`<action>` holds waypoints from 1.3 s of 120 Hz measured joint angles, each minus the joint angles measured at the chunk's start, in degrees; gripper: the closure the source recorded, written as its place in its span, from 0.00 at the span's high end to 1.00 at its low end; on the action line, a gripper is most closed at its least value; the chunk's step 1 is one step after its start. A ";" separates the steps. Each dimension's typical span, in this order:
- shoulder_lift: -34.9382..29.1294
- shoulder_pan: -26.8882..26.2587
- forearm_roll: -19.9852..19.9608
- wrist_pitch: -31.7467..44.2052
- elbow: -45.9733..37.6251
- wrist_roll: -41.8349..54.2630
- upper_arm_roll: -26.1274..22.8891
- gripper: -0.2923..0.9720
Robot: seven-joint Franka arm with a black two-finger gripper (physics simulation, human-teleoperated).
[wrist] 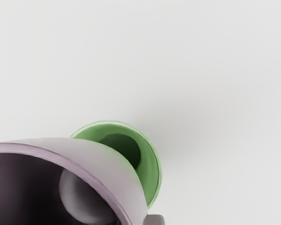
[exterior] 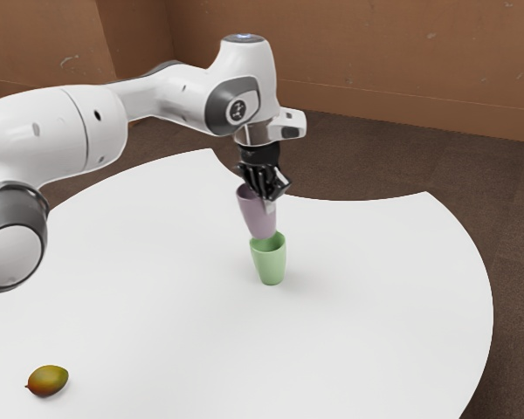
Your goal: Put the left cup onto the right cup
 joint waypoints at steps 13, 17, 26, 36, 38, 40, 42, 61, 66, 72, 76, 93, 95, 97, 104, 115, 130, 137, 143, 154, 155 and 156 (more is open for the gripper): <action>0.88 -0.25 -0.01 0.82 0.47 -0.04 0.00 0.15; 1.14 -0.23 -0.01 1.05 0.46 -0.06 0.00 0.15; 1.66 -0.26 -0.02 1.45 0.31 -0.08 0.00 0.15; 1.89 -0.27 -0.17 1.76 0.10 -0.11 0.00 0.15; 1.92 -0.27 -0.22 1.80 0.03 -0.12 0.00 0.15; 1.93 -0.28 -0.26 1.85 -0.01 -0.12 0.00 0.15; 1.95 -0.26 -0.29 1.88 -0.05 -0.13 0.00 0.15; 2.38 -0.30 -0.54 2.14 -0.22 -0.18 -0.39 0.15; 2.55 -0.30 -0.59 2.18 -0.23 -0.20 -0.46 0.15; 2.67 -0.30 -0.72 2.24 -0.33 -0.21 -0.50 0.15; 2.77 -0.30 -0.88 2.28 -0.50 -0.23 -0.52 0.15; 3.11 -0.30 -2.48 2.50 -0.82 -0.16 -0.52 0.37; 3.12 -0.30 -2.64 2.51 -0.83 -0.15 -0.52 0.40; 3.13 -0.30 -2.78 2.52 -0.83 -0.13 -0.52 0.43; 3.06 -0.30 -3.14 2.54 -0.84 -0.07 -0.51 0.51; 2.53 -0.30 -3.45 2.50 -1.02 0.05 -0.51 0.60; 0.20 -0.30 -3.60 2.23 -2.13 0.22 -0.51 0.68; -2.12 -0.30 -3.64 2.08 -3.82 0.28 -0.49 0.70; -4.58 -0.30 -3.67 1.98 -5.91 0.33 -0.49 0.71; -9.27 -0.22 -3.70 1.81 -10.31 0.43 -0.51 0.73; -9.64 -0.20 -3.70 1.80 -10.69 0.44 -0.50 0.73; -10.01 -0.17 -3.71 1.78 -11.06 0.45 -0.49 0.74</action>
